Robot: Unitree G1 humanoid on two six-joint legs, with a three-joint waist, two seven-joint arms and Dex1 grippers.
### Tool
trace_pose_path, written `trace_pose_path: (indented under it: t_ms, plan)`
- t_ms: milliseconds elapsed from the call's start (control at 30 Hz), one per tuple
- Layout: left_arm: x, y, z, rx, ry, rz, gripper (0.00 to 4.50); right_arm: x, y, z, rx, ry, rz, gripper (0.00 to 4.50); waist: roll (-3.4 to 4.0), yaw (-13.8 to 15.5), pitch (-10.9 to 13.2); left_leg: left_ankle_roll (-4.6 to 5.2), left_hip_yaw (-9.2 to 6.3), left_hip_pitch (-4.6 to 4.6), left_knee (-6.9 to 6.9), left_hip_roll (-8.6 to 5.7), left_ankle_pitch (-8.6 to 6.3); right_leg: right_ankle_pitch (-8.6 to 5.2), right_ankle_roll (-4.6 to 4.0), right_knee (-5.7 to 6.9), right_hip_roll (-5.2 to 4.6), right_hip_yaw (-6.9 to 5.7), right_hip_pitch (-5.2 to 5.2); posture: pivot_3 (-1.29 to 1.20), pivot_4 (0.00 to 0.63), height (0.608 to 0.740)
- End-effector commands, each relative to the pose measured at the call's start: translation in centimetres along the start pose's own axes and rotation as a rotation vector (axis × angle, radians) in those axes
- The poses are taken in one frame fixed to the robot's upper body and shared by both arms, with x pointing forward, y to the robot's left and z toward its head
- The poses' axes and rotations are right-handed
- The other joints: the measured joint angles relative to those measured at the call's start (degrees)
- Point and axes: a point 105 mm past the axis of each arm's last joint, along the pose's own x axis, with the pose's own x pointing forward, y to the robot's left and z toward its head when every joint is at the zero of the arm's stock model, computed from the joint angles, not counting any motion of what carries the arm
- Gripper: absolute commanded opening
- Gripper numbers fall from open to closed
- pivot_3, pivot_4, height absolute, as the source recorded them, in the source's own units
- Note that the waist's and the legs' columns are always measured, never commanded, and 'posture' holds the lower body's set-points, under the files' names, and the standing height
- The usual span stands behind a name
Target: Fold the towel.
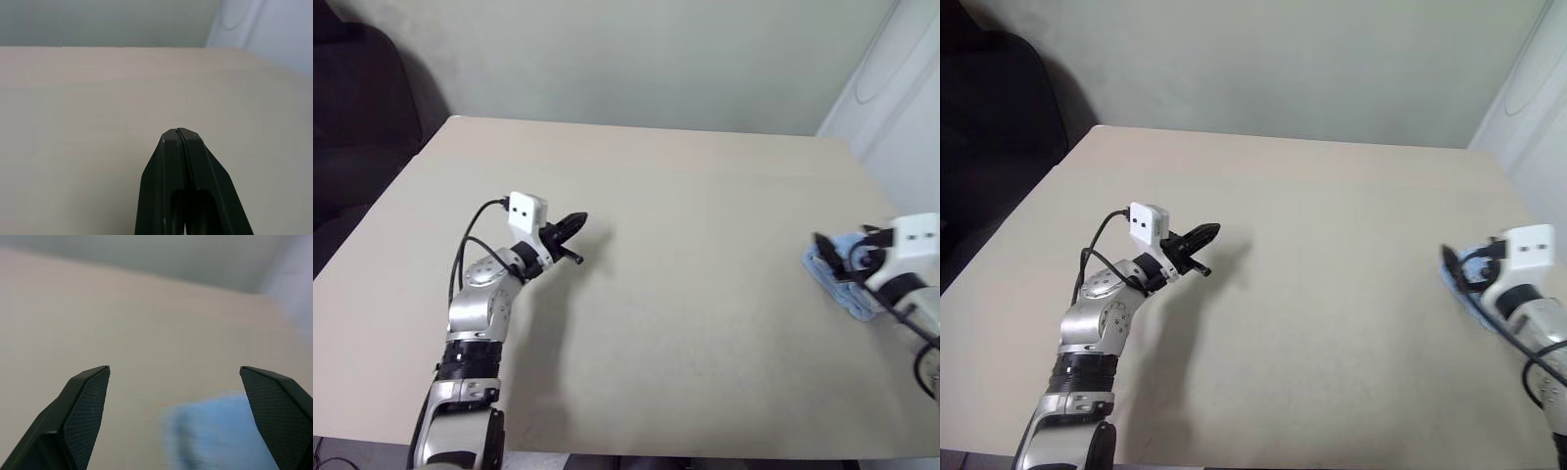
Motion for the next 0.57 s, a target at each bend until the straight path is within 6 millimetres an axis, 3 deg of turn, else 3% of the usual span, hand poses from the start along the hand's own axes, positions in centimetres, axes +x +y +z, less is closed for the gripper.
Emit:
trace_pose_path:
  t_ms: [33,133,233,367,567]
  plan:
    - [0.7,-0.8,1.2,0.06,-0.047,-0.027,0.0,2.4,3.3,-0.1,0.003,-0.035,0.114,4.49,-0.05,0.1,0.0,0.11,0.0,-0.02,0.01,-0.01,0.07,0.21,-0.3,-0.01,-0.01,0.0,0.0,0.0,0.15,0.74]
    - [1.5,-1.7,0.9,0.076,-0.04,-0.05,0.0,4.4,5.4,-1.8,0.021,-0.012,0.164,4.49,-0.11,0.7,0.0,0.07,-0.14,-0.03,0.02,-0.07,0.09,0.32,-0.43,-0.05,-0.04,-0.02,0.05,0.0,0.15,0.74]
    - [2.0,-1.8,0.7,0.072,-0.039,-0.048,0.0,5.2,5.9,-2.4,0.05,-0.014,0.173,4.49,-0.09,1.2,0.0,0.0,-0.17,-0.09,0.04,-0.11,0.09,0.38,-0.54,-0.04,-0.11,-0.03,0.03,0.0,0.15,0.74]
    - [1.8,-3.0,-0.8,0.093,0.003,-0.087,0.0,5.1,6.2,-3.1,0.073,-0.023,0.16,4.49,-0.09,1.1,0.0,-0.06,-0.14,-0.12,0.02,-0.08,0.06,0.45,-0.64,-0.05,-0.1,-0.1,-0.03,0.0,0.15,0.74]
    - [1.1,-3.1,-1.4,0.075,0.024,-0.083,0.0,4.6,6.4,-3.1,0.08,-0.027,0.156,4.49,-0.11,0.9,0.0,-0.45,-0.16,-0.05,-0.03,-0.04,-0.07,0.48,-0.68,-0.03,-0.06,-0.12,-0.03,0.0,0.15,0.74]
